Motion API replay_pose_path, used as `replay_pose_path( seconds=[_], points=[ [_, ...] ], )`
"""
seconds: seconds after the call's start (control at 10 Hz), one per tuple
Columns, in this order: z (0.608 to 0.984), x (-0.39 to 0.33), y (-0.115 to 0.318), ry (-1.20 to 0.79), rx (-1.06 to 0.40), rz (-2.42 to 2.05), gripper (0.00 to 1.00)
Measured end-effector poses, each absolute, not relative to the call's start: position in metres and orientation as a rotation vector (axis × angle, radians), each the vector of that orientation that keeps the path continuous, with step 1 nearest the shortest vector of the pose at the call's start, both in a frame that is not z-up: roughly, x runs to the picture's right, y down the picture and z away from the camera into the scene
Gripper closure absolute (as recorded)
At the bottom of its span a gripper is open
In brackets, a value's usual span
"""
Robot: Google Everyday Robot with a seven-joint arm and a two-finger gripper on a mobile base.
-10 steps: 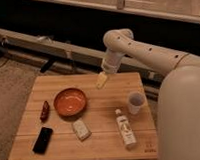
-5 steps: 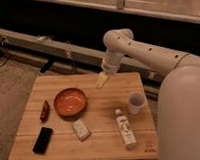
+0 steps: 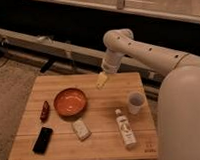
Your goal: Drag the pepper across the table
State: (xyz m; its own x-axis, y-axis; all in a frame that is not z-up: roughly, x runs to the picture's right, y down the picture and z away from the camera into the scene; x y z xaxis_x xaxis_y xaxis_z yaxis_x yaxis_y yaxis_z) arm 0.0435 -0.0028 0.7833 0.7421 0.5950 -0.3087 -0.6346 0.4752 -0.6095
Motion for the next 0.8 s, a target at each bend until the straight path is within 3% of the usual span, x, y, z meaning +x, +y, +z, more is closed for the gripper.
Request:
replay_pose_path(
  seconds=[0.8],
  points=[
    [0.768,0.013,-0.018,0.003,-0.740,0.680,0.20]
  ],
)
